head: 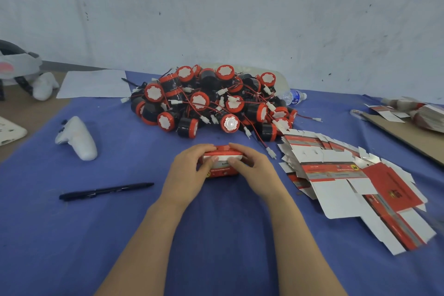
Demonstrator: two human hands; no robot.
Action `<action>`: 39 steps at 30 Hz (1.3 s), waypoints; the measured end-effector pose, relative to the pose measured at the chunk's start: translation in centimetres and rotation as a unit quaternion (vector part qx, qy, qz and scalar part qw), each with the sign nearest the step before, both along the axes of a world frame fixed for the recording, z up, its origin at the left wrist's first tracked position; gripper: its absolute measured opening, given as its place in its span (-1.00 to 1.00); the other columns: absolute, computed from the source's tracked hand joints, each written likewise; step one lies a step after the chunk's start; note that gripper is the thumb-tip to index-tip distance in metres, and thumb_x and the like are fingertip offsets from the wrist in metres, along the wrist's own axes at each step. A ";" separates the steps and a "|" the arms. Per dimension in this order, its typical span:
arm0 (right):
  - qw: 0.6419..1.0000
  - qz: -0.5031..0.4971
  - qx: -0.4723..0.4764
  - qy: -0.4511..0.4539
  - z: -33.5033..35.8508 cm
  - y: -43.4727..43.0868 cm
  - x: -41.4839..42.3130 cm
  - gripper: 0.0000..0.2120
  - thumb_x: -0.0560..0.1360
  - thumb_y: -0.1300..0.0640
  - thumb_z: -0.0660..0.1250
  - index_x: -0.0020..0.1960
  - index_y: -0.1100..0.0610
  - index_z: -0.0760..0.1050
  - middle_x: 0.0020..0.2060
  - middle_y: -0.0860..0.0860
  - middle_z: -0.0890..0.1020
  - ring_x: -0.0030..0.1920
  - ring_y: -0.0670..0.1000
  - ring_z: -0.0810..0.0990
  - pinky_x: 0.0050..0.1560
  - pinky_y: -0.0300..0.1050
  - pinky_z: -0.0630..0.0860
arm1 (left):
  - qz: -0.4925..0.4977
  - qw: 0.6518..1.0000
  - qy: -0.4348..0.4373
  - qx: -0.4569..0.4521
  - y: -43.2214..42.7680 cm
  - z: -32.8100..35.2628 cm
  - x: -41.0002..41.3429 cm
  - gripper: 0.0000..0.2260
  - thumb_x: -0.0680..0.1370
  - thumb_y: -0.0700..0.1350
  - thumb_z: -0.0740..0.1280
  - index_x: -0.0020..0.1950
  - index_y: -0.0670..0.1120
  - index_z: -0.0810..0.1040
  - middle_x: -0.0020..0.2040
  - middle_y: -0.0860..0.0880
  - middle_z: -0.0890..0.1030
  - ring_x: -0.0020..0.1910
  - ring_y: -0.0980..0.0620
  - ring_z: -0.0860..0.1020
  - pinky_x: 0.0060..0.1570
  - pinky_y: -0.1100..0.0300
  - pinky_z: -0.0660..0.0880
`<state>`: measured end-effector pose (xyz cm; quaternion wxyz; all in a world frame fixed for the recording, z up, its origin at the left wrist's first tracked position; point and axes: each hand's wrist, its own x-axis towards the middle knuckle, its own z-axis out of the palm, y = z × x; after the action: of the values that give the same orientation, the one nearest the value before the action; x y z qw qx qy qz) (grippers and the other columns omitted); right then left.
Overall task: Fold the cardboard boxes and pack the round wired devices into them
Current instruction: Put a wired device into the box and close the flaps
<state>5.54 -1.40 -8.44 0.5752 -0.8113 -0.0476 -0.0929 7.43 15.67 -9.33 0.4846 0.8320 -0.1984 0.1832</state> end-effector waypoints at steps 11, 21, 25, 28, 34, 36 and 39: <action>1.000 -0.018 0.014 -0.004 0.2 0.4 0.3 -0.84 0.57 0.12 0.30 0.09 -0.09 0.58 0.06 -0.09 0.63 0.10 -0.04 0.59 0.08 -0.13 0.58 | -0.001 0.999 0.033 -0.040 -0.2 0.5 -0.2 -0.78 0.58 -0.18 0.33 0.21 -0.08 0.59 0.14 0.10 0.57 0.08 0.17 0.51 0.11 0.28 0.49; 0.998 0.003 0.061 0.013 0.4 1.2 -0.6 -0.83 0.58 0.15 0.28 0.05 0.01 0.64 0.01 -0.07 0.67 0.02 -0.13 0.60 -0.03 -0.36 0.49 | 0.007 0.990 0.106 -0.088 -1.3 0.2 -0.7 -0.85 0.61 -0.20 0.23 0.14 -0.08 0.53 0.36 0.05 0.43 0.25 0.15 0.42 0.15 0.39 0.36; 0.991 -0.088 0.088 0.043 0.0 2.3 -0.3 -0.83 0.60 0.05 0.23 -0.01 -0.05 0.61 -0.10 -0.14 0.65 -0.04 -0.12 0.58 -0.23 -0.45 0.44 | 0.036 0.985 0.139 -0.095 -1.5 0.4 -0.8 -0.82 0.65 -0.07 0.18 0.14 -0.07 0.53 0.45 -0.03 0.33 0.36 0.15 0.31 0.26 0.32 0.25; 0.980 -0.104 0.149 0.075 -0.2 2.8 -0.1 -0.65 0.60 0.12 0.24 0.38 0.03 0.37 0.19 -0.01 0.54 0.13 -0.05 0.51 -0.08 -0.38 0.44 | 0.015 0.976 0.180 -0.120 -1.4 0.3 -0.9 -0.72 0.65 -0.09 0.17 0.37 -0.05 0.38 0.41 -0.03 0.35 0.45 0.01 0.30 0.40 0.10 0.29; 0.988 -0.102 0.081 0.079 -0.2 3.3 0.0 -0.74 0.64 0.21 0.10 0.12 0.02 0.54 -0.05 -0.12 0.62 -0.10 -0.24 0.54 -0.26 -0.50 0.41 | 0.015 0.967 0.249 -0.055 -2.3 0.3 -0.4 -0.51 0.68 -0.09 0.06 0.58 -0.16 0.00 0.50 -0.13 0.28 0.45 -0.09 0.29 0.41 -0.02 0.27; 0.989 -0.106 0.071 0.074 -0.2 3.5 0.0 -0.71 0.64 0.21 0.08 0.16 0.01 0.53 -0.03 -0.11 0.62 -0.08 -0.24 0.53 -0.21 -0.46 0.41 | 0.023 0.965 0.255 -0.064 -2.3 0.5 -0.5 -0.51 0.68 -0.12 0.05 0.58 -0.13 -0.02 0.50 -0.14 0.27 0.44 -0.09 0.29 0.41 -0.04 0.27; 0.985 -0.118 0.117 0.054 0.3 3.8 -0.5 -0.73 0.65 0.15 0.10 0.27 -0.01 0.47 0.08 -0.11 0.57 0.06 -0.17 0.53 -0.06 -0.42 0.43 | -0.006 0.959 0.244 -0.142 -2.4 1.5 -1.1 -0.51 0.68 -0.11 0.06 0.59 0.04 -0.01 0.54 -0.03 0.21 0.48 0.00 0.25 0.46 0.00 0.21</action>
<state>5.04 2.40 -8.14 0.6525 -0.7425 0.0908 -0.1211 6.29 13.27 -7.81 0.6328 0.7726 -0.0511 -0.0024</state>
